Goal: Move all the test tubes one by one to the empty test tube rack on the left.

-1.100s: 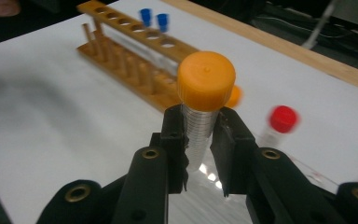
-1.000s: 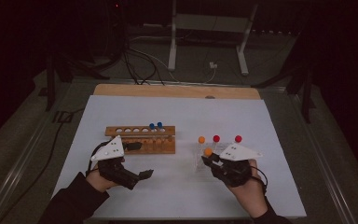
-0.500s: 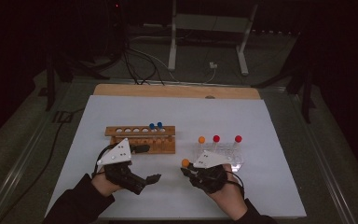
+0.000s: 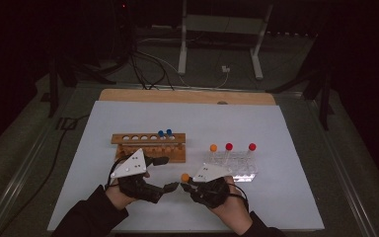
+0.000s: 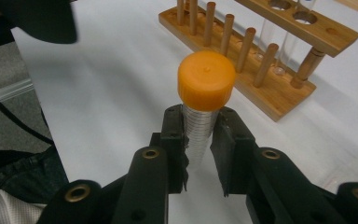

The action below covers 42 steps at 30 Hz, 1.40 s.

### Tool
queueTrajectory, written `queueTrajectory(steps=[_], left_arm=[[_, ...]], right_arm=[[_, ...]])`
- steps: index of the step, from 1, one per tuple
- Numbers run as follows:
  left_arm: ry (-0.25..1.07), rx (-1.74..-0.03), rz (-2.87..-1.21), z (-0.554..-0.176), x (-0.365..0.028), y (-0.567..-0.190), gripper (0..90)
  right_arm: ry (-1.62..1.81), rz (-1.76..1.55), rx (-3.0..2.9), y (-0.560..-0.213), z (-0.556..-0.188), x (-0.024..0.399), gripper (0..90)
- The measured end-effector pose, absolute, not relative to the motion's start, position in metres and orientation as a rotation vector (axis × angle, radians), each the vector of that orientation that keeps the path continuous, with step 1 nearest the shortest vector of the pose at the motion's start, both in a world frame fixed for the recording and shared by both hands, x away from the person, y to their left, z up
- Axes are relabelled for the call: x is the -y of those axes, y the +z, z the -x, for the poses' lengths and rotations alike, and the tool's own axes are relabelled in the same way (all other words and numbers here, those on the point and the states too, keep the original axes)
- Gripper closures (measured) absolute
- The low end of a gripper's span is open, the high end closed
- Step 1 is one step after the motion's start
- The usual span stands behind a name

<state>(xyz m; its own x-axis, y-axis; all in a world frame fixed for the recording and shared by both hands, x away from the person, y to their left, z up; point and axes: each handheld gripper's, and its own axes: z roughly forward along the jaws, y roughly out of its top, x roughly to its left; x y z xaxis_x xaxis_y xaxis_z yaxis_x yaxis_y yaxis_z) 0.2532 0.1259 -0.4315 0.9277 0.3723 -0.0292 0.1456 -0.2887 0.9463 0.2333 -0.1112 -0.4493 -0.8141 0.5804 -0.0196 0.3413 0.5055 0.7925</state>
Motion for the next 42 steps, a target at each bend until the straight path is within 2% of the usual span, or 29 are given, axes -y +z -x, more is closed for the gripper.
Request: queueTrajectory(steps=[14, 25, 37, 39, 42], left_arm=[[0.183, -0.344, -1.888, -0.259, -0.112, -0.442, 53.3], [0.182, -0.313, -1.914, -0.259, -0.103, -0.446, 68.9], [0.212, -0.306, -1.926, -0.259, -0.104, -0.445, 72.0], [0.217, -0.306, -1.924, -0.258, -0.105, -0.444, 72.1], [0.222, -0.312, -1.921, -0.258, -0.107, -0.442, 72.1]], right_arm=[[1.209, -0.767, -2.480, -0.449, -0.233, 0.107, 74.8], [1.213, -0.764, -2.477, -0.448, -0.233, 0.107, 74.8], [1.213, -0.764, -2.475, -0.449, -0.233, 0.107, 74.4], [1.220, -0.766, -2.472, -0.448, -0.233, 0.108, 73.2], [1.234, -0.781, -2.458, -0.447, -0.233, 0.110, 66.6]])
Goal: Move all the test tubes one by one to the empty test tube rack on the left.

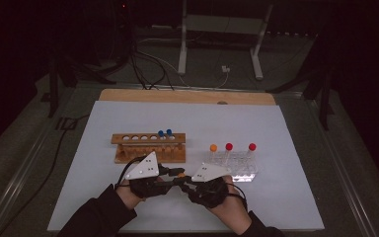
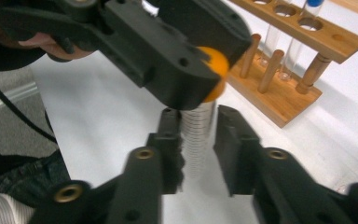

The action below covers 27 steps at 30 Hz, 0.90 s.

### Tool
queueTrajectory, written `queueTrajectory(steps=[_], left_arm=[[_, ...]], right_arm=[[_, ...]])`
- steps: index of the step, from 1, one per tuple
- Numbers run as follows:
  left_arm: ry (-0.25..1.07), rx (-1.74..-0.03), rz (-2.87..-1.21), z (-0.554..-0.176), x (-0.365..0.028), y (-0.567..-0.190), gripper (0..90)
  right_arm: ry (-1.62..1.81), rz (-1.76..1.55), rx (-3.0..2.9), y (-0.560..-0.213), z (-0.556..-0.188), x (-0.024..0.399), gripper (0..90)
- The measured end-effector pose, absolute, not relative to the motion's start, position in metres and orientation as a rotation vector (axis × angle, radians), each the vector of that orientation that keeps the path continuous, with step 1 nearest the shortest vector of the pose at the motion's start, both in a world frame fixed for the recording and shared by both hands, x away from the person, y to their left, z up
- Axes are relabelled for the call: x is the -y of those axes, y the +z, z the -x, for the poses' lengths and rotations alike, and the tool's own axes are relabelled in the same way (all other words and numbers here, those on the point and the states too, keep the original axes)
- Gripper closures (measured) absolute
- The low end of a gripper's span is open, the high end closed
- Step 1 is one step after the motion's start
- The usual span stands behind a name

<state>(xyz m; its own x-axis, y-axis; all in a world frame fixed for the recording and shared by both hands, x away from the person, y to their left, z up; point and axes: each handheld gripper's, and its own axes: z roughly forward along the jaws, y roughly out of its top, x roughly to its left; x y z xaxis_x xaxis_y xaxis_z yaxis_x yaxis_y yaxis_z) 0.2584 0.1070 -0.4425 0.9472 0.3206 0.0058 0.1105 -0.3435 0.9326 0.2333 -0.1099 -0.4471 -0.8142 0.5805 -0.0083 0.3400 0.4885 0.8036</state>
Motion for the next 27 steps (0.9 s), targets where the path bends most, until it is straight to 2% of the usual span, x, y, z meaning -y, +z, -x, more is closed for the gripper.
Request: queueTrajectory(steps=[8, 17, 24, 27], left_arm=[[0.264, -0.334, -1.932, -0.261, -0.119, -0.436, 72.1], [0.324, -0.380, -1.916, -0.269, -0.141, -0.422, 72.1], [0.373, -0.413, -1.918, -0.276, -0.156, -0.410, 72.1], [0.398, -0.429, -1.917, -0.280, -0.162, -0.405, 72.1]], right_arm=[[1.305, -0.816, -2.377, -0.438, -0.234, 0.124, 45.6], [1.357, -0.877, -2.322, -0.431, -0.238, 0.135, 14.7], [1.378, -0.883, -2.295, -0.428, -0.238, 0.138, 0.3], [1.412, -0.861, -2.296, -0.427, -0.238, 0.142, 0.0]])
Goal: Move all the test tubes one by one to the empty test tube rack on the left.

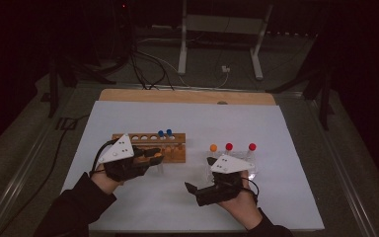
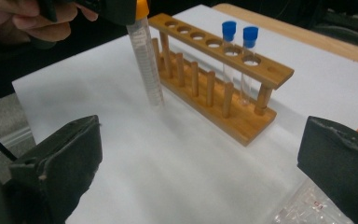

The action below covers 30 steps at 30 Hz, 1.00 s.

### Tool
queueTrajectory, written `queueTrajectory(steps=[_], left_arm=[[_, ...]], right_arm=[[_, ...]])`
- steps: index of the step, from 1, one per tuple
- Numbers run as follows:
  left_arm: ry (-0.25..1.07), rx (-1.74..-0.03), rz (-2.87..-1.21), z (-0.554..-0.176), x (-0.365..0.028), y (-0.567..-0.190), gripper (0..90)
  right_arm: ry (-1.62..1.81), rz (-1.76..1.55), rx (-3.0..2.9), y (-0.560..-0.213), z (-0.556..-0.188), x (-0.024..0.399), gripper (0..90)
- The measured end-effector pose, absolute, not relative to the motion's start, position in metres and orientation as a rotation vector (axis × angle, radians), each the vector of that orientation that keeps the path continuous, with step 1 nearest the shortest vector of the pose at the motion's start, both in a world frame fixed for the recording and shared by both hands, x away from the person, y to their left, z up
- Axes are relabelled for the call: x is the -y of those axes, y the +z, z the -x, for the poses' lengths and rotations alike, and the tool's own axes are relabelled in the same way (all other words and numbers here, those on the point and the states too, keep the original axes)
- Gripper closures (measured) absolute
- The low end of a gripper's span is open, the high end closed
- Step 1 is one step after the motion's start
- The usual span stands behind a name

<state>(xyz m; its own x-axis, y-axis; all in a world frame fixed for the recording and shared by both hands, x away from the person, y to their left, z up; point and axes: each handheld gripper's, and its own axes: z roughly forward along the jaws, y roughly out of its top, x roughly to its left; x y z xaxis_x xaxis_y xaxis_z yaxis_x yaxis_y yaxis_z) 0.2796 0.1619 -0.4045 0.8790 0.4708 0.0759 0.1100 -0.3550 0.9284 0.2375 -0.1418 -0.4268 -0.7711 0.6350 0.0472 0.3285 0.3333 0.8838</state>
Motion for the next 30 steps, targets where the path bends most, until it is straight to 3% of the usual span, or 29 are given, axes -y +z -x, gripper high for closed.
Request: queueTrajectory(steps=[15, 30], left_arm=[[0.512, -0.487, -1.897, -0.306, -0.180, -0.378, 72.1], [0.569, -0.574, -1.846, -0.344, -0.182, -0.379, 72.1]], right_arm=[[1.475, -0.857, -2.277, -0.421, -0.237, 0.149, 0.0], [1.501, -0.840, -2.276, -0.420, -0.235, 0.150, 0.0]])
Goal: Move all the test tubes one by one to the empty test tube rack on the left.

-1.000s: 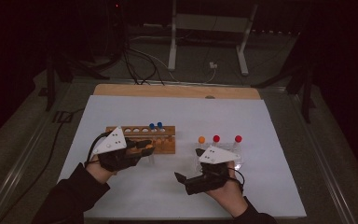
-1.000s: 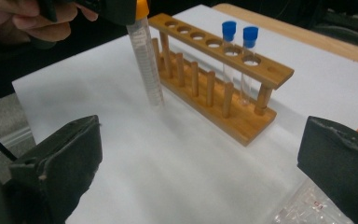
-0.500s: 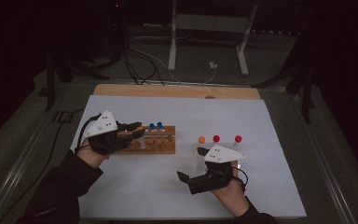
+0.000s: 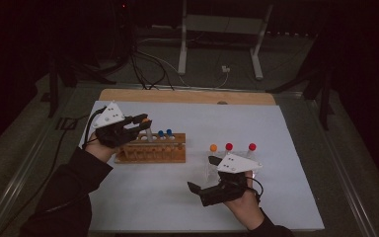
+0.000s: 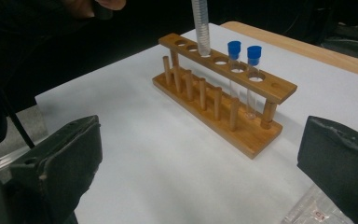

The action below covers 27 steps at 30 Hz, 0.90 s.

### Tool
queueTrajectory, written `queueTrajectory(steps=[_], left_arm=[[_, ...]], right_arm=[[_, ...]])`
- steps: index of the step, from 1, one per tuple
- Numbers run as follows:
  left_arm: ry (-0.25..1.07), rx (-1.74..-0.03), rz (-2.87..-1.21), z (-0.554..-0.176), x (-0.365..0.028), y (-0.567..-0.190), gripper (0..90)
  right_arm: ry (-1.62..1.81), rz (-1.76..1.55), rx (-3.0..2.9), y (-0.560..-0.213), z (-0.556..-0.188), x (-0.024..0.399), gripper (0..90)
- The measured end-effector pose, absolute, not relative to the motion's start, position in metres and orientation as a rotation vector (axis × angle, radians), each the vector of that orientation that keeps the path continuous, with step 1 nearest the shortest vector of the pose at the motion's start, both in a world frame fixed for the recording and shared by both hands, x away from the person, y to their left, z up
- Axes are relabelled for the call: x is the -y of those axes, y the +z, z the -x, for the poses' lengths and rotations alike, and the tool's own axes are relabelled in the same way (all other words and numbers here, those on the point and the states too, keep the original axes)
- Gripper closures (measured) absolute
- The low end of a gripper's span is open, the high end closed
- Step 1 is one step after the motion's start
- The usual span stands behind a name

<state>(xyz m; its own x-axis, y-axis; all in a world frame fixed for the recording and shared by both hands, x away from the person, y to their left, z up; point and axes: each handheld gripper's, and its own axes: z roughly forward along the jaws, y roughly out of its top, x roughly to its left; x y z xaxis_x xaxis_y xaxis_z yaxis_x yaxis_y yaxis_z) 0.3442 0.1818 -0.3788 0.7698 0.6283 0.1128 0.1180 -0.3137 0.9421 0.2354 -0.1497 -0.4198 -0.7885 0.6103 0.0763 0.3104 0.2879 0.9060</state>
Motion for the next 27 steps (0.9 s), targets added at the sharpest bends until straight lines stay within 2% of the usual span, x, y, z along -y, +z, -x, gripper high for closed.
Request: queueTrajectory(steps=[27], left_arm=[[0.526, -0.654, -1.887, -0.370, -0.172, -0.426, 72.0]], right_arm=[[1.510, -0.821, -2.288, -0.422, -0.236, 0.150, 0.0]])
